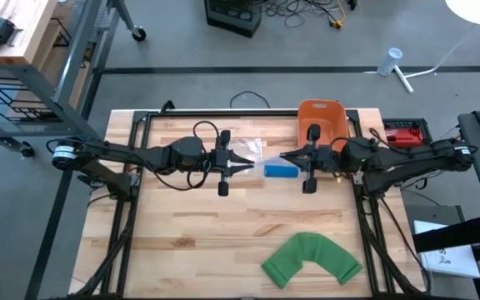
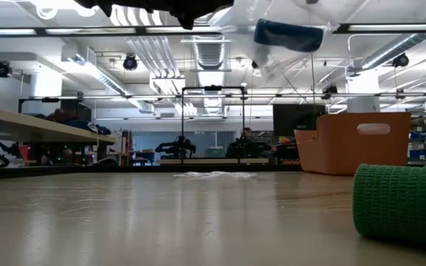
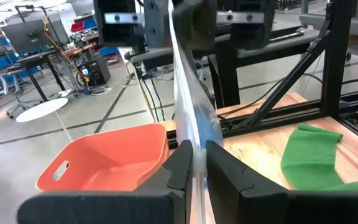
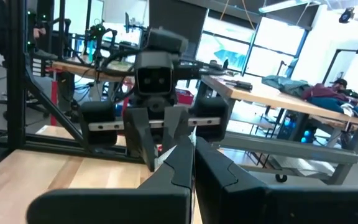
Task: Roll bandage
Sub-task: Close the left transparent zip bag
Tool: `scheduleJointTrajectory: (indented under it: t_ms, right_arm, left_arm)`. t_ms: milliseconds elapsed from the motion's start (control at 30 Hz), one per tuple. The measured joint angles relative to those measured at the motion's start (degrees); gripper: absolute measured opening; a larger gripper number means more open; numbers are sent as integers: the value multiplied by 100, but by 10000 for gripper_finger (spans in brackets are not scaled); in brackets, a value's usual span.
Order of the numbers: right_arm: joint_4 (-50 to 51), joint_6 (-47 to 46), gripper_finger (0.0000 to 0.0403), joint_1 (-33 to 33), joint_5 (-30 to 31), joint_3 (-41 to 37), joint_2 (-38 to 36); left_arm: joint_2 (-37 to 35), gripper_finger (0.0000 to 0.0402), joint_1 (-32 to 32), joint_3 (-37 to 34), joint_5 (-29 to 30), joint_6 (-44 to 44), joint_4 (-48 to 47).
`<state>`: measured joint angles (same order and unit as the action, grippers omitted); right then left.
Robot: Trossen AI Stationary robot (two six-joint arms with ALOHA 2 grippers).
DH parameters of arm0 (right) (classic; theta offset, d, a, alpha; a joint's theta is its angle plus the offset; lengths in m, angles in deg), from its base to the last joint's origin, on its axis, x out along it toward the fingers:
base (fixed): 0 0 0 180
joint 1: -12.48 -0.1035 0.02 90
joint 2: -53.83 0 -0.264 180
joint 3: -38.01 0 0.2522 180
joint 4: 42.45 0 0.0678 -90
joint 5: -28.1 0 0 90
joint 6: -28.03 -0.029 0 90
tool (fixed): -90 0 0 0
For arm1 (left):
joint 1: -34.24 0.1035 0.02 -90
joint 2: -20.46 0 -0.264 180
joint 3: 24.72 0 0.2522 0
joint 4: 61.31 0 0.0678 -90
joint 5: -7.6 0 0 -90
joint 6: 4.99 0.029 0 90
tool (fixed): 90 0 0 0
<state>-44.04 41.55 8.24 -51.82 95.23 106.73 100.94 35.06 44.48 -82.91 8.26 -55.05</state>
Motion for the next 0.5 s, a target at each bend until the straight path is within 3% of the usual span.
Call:
scheduleJointTrajectory:
  t_ms: [500]
  right_arm:
    - [1050,-61,0,-1,-17,-8,-1016]
  left_arm:
    - [-17,24,1,4,2,151,-69]
